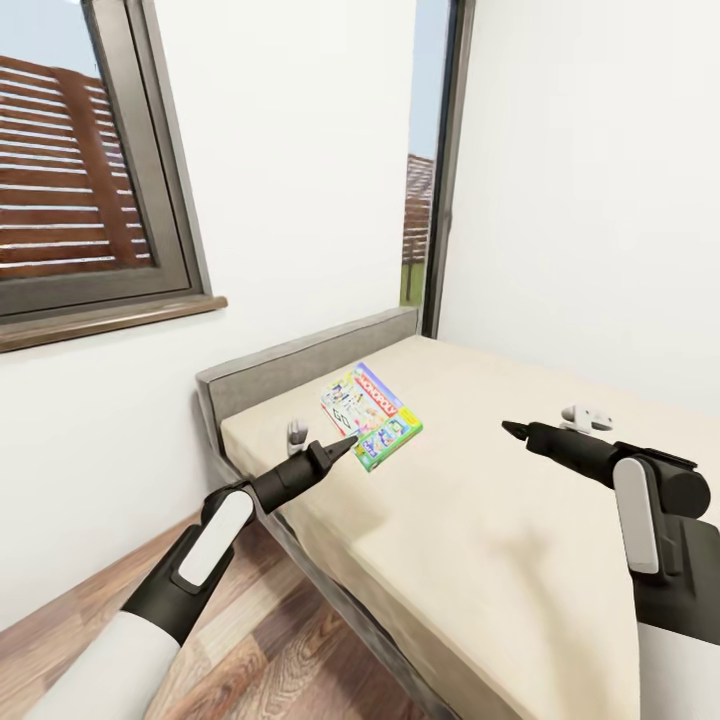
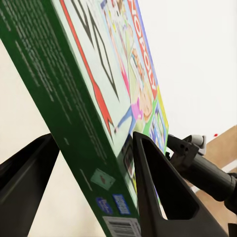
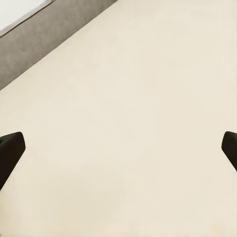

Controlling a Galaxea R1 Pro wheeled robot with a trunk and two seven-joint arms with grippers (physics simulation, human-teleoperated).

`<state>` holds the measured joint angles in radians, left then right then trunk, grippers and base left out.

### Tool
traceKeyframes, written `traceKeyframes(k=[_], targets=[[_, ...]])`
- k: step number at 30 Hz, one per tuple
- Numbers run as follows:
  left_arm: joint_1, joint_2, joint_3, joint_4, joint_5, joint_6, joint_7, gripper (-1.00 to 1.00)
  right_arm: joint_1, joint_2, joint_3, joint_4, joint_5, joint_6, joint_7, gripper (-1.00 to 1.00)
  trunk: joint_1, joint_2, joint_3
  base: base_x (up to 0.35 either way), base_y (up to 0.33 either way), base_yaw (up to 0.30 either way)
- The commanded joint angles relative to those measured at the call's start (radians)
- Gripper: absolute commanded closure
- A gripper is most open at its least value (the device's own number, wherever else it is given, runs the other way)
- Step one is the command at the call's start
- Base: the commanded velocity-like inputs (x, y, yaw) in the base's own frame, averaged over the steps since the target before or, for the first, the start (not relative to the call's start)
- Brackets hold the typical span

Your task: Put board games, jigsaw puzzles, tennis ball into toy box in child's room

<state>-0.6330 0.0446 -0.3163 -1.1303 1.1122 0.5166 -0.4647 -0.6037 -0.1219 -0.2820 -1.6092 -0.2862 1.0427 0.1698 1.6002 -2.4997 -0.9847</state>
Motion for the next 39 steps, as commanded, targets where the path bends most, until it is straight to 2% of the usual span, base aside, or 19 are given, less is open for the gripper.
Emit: traceKeyframes(k=[1, 4, 9, 10, 16, 21, 22, 23, 25, 26, 28, 32, 33, 36, 37, 39], targets=[[-0.001, 0.002, -0.001, 0.0, 0.005, 0.007, 0.004, 1.0, -0.001, -0.001, -0.002, 0.0, 0.003, 0.005, 0.008, -1.0, -0.004, 0.007, 0.002, 0.0, 0.0, 0.0], [-0.001, 0.005, 0.0, 0.0, 0.005, 0.018, 0.003, 1.0, -0.001, -0.005, -0.005, 0.0, -0.024, 0.005, 0.009, -1.0, -0.015, 0.028, 0.012, 0.0, 0.0, 0.0], [-0.001, 0.01, 0.001, 0.0, 0.003, 0.051, -0.005, 1.0, -0.001, -0.017, -0.008, 0.001, -0.119, 0.005, 0.008, -1.0, -0.035, 0.063, 0.027, 0.0, 0.0, 0.0], [-0.001, 0.01, 0.001, 0.0, 0.003, 0.051, -0.005, 1.0, -0.001, -0.017, -0.008, 0.001, -0.119, 0.005, 0.008, -1.0, -0.038, 0.07, 0.03, 0.0, 0.0, 0.0], [-0.001, 0.032, 0.0, 0.001, -0.003, 0.094, -0.042, 1.0, -0.001, -0.069, -0.005, 0.005, -0.215, 0.005, 0.021, -1.0, -0.061, 0.112, 0.049, 0.0, 0.0, 0.0], [-0.001, 0.055, -0.012, 0.001, -0.015, 0.105, -0.071, 1.0, -0.001, -0.114, -0.001, 0.015, -0.284, 0.005, 0.082, -1.0, -0.081, 0.147, 0.065, 0.0, 0.0, 0.0], [-0.001, 0.061, -0.021, 0.001, -0.024, 0.106, -0.076, 1.0, 0.0, -0.137, 0.0, 0.021, -0.309, 0.005, 0.128, -1.0, -0.084, 0.154, 0.068, 0.0, 0.0, 0.0], [-0.001, 0.074, -0.053, 0.001, -0.072, 0.109, -0.088, 1.0, 0.0, -0.159, 0.001, 0.025, -0.325, 0.005, 0.181, -1.0, -0.088, 0.161, 0.071, 0.0, 0.0, 0.0], [-0.001, 0.08, -0.07, 0.001, -0.106, 0.11, -0.096, 1.0, 0.003, -0.176, 0.002, 0.03, -0.335, 0.005, 0.237, -1.0, -0.096, 0.175, 0.077, 0.0, 0.0, 0.0], [-0.001, 0.084, -0.081, 0.001, -0.135, 0.109, -0.103, 1.0, 0.009, -0.187, 0.006, 0.037, -0.342, 0.005, 0.288, -1.0, -0.1, 0.182, 0.081, 0.0, 0.0, 0.0], [0.0, 0.085, -0.086, 0.0, -0.147, 0.107, -0.107, 1.0, 0.011, -0.191, 0.009, 0.04, -0.344, 0.005, 0.312, -1.0, -0.107, 0.196, 0.087, 0.0, 0.0, 0.0], [0.007, 0.09, -0.096, 0.0, -0.2, 0.098, -0.114, 1.0, 0.019, -0.203, 0.041, 0.047, -0.349, 0.005, 0.384, -1.0, -0.123, 0.224, 0.099, 0.0, 0.0, 0.0], [0.007, 0.09, -0.096, 0.0, -0.2, 0.098, -0.114, 1.0, 0.019, -0.203, 0.041, 0.047, -0.349, 0.005, 0.384, -1.0, -0.127, 0.231, 0.103, 0.0, 0.0, 0.0], [0.012, 0.092, -0.1, -0.003, -0.247, 0.084, -0.115, 1.0, 0.022, -0.206, 0.084, 0.051, -0.351, 0.005, 0.418, -1.0, -0.138, 0.252, 0.112, 0.0, 0.0, 0.0], [0.012, 0.092, -0.1, -0.003, -0.247, 0.084, -0.115, 1.0, 0.022, -0.206, 0.084, 0.051, -0.351, 0.005, 0.418, -1.0, -0.142, 0.259, 0.115, 0.0, 0.0, 0.0], [0.015, 0.091, -0.101, -0.004, -0.279, 0.067, -0.115, 1.0, 0.022, -0.206, 0.126, 0.053, -0.352, 0.005, 0.431, -1.0, -0.15, 0.273, 0.121, 0.0, 0.0, 0.0]])
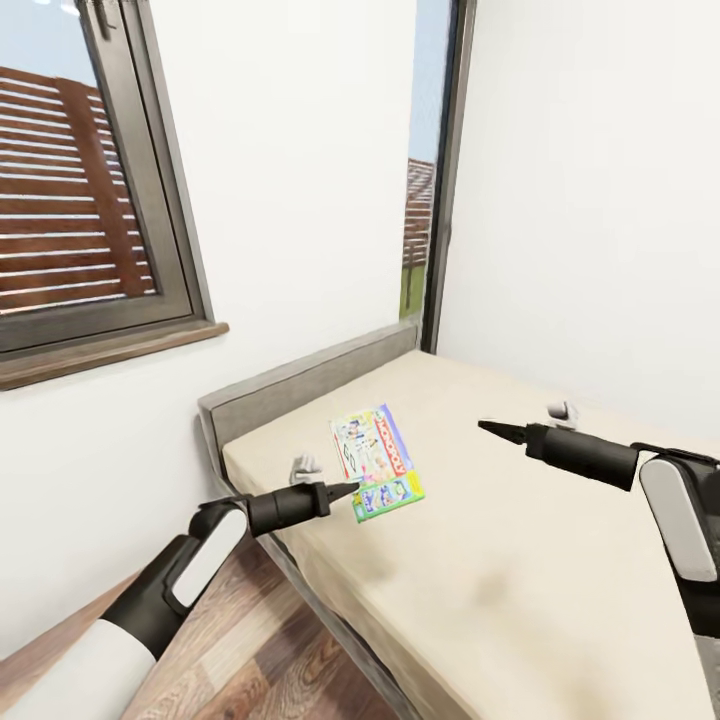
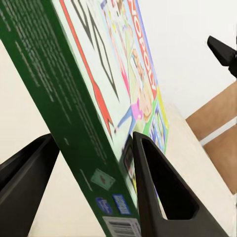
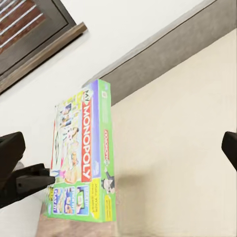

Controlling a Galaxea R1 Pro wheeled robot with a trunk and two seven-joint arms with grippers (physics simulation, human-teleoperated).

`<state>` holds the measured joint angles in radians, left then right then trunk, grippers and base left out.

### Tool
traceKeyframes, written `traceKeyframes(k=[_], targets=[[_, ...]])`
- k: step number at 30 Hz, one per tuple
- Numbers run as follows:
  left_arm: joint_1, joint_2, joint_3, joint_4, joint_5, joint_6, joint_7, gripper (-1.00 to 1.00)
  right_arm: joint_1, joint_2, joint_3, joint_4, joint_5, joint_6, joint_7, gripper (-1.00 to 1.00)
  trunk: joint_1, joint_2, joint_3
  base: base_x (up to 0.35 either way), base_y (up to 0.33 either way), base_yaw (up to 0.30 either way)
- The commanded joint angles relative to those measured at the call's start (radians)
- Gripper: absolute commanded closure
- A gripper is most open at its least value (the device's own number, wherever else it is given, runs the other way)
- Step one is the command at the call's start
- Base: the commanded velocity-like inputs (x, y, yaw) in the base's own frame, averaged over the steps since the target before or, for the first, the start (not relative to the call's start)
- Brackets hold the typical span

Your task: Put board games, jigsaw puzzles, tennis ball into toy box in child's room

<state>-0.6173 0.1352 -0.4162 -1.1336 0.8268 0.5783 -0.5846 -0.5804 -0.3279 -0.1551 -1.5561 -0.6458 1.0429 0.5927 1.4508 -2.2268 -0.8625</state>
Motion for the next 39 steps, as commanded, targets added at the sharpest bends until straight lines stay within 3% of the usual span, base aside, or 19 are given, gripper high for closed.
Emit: traceKeyframes(k=[1, 3, 4, 7, 11, 22, 39], targets=[[0.001, -0.001, -0.002, -0.001, -0.01, -0.004, 0.005, 1.0, -0.001, 0.0, 0.025, 0.001, 0.007, 0.004, 0.013, -1.0, -0.004, 0.007, 0.002, 0.0, 0.0, 0.0], [0.006, -0.004, -0.003, -0.002, -0.039, -0.021, 0.005, 1.0, -0.002, 0.002, 0.077, 0.004, 0.007, 0.004, 0.02, -1.0, -0.012, 0.021, 0.008, 0.0, 0.0, 0.0], [0.006, -0.004, -0.003, -0.002, -0.039, -0.021, 0.005, 1.0, -0.002, 0.002, 0.077, 0.004, 0.007, 0.004, 0.02, -1.0, -0.016, 0.028, 0.012, 0.0, 0.0, 0.0], [0.01, -0.008, -0.003, -0.002, -0.069, -0.036, 0.005, 1.0, -0.003, 0.006, 0.141, 0.007, 0.006, 0.004, 0.024, -1.0, -0.027, 0.049, 0.021, 0.0, 0.0, 0.0], [0.012, -0.009, -0.004, -0.002, -0.08, -0.042, 0.005, 1.0, -0.003, 0.011, 0.177, 0.01, 0.007, 0.004, 0.025, -1.0, -0.042, 0.077, 0.034, 0.0, 0.0, 0.0], [0.014, -0.013, -0.007, -0.003, -0.095, -0.055, 0.002, 1.0, -0.013, 0.018, 0.207, 0.06, 0.008, 0.004, 0.025, -1.0, -0.085, 0.154, 0.068, 0.0, 0.0, 0.0], [0.014, -0.012, -0.038, -0.005, -0.098, -0.075, 0.0, 1.0, -0.02, 0.015, 0.204, 0.102, 0.007, 0.004, 0.028, -1.0, -0.15, 0.273, 0.121, 0.0, 0.0, 0.0]])
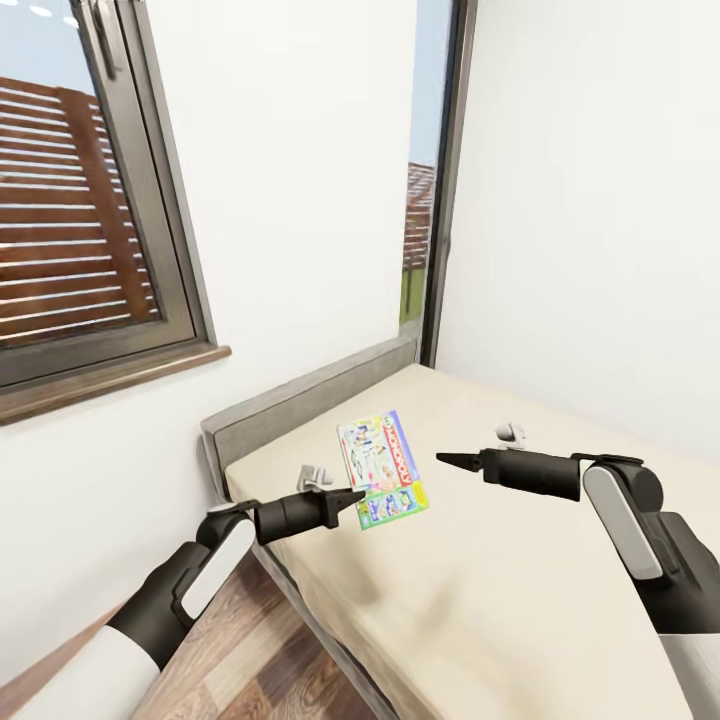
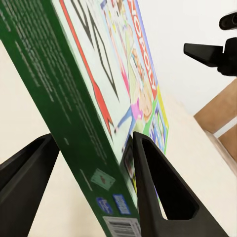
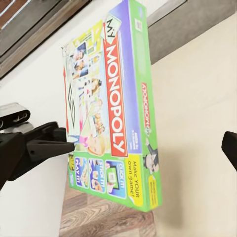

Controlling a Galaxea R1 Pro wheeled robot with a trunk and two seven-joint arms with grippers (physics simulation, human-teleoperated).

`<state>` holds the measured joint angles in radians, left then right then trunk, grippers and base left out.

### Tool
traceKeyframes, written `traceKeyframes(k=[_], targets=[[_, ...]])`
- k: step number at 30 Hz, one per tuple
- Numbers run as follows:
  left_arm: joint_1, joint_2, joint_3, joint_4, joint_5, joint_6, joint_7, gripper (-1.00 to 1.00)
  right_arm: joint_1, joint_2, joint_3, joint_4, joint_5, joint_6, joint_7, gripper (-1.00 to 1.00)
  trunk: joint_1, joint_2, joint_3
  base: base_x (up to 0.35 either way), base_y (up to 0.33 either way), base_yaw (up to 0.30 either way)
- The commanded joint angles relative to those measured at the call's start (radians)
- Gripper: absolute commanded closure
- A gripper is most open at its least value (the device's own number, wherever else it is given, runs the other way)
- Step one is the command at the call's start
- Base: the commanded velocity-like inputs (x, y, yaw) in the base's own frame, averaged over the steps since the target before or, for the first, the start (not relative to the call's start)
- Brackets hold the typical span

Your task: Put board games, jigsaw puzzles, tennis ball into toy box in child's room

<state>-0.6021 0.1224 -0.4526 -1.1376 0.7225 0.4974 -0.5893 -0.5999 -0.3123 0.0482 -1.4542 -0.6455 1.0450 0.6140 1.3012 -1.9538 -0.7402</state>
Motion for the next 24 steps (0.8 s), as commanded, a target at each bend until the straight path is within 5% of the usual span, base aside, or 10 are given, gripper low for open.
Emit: traceKeyframes(k=[1, 24], targets=[[-0.001, 0.001, -0.003, -0.001, 0.007, 0.004, 0.004, 1.0, -0.001, -0.002, -0.001, 0.001, 0.006, 0.002, 0.007, -1.0, -0.004, 0.007, 0.002, 0.0, 0.0, 0.0], [0.004, 0.003, -0.029, 0.001, 0.005, -0.016, -0.024, 1.0, -0.001, -0.003, -0.003, 0.003, -0.009, 0.002, 0.009, -1.0, -0.092, 0.168, 0.074, 0.0, 0.0, 0.0]])
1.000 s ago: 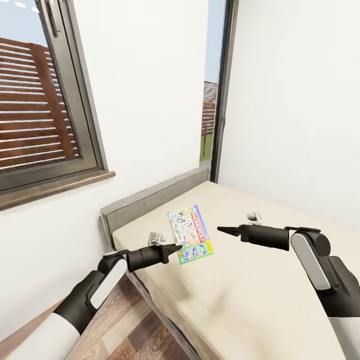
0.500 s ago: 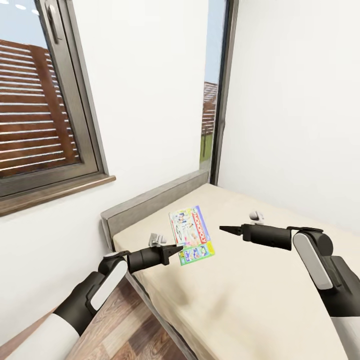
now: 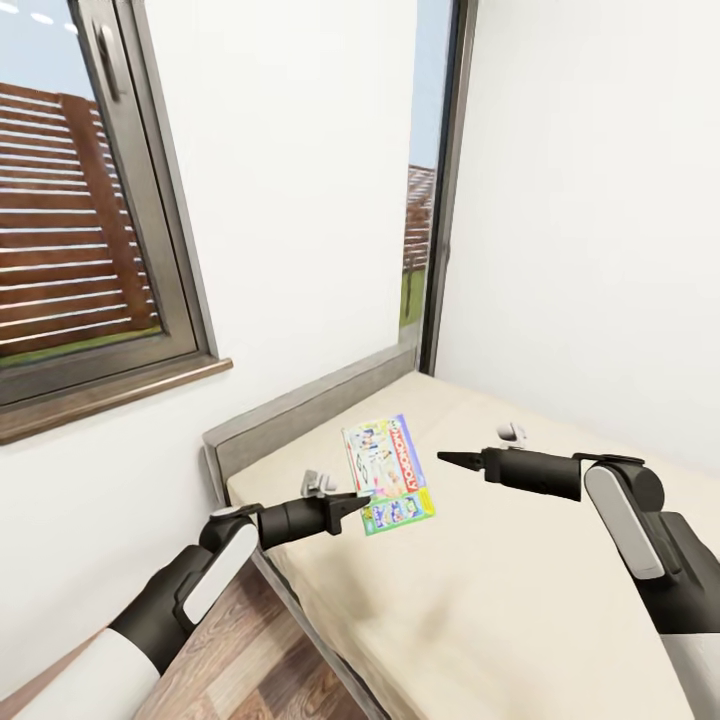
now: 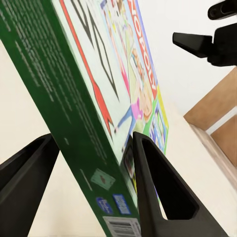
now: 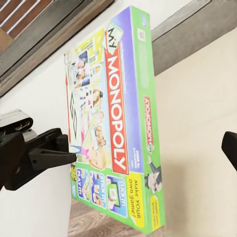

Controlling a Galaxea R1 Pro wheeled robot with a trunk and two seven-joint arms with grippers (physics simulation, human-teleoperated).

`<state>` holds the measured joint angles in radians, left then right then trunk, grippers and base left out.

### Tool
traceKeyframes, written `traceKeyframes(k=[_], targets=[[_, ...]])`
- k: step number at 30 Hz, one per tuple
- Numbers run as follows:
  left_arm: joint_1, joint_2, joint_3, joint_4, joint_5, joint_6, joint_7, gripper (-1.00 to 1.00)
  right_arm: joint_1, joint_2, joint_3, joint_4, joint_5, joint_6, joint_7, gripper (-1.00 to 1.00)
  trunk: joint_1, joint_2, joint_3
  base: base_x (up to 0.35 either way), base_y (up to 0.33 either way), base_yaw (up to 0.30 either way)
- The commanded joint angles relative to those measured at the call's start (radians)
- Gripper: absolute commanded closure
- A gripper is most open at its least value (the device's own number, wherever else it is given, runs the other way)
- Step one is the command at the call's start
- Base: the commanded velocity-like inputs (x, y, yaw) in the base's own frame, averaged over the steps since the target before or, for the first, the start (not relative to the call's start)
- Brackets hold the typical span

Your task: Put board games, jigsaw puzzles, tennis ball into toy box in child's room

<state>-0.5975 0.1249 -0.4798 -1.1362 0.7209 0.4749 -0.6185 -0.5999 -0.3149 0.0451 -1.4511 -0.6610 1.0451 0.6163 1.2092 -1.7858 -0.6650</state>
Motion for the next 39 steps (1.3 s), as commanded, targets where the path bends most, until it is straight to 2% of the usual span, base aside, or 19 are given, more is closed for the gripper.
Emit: traceKeyframes(k=[1, 15, 25, 39], targets=[[-0.001, 0.001, -0.004, -0.001, 0.007, 0.004, 0.005, 1.0, -0.001, 0.0, 0.001, 0.0, 0.006, 0.002, 0.007, -1.0, -0.004, 0.007, 0.002, 0.0, 0.0, 0.0], [-0.001, -0.003, -0.019, -0.001, 0.008, -0.008, 0.003, 1.0, -0.002, 0.006, 0.008, 0.016, 0.005, 0.002, 0.007, -1.0, -0.058, 0.105, 0.046, 0.0, 0.0, 0.0], [-0.001, -0.004, -0.059, -0.002, 0.006, -0.014, 0.003, 1.0, -0.02, 0.018, 0.01, 0.057, 0.005, 0.002, 0.007, -1.0, -0.096, 0.175, 0.077, 0.0, 0.0, 0.0], [-0.001, -0.004, -0.075, -0.006, 0.008, -0.038, -0.003, 1.0, -0.026, 0.02, 0.01, 0.072, 0.005, 0.002, 0.007, -1.0, -0.15, 0.273, 0.121, 0.0, 0.0, 0.0]])
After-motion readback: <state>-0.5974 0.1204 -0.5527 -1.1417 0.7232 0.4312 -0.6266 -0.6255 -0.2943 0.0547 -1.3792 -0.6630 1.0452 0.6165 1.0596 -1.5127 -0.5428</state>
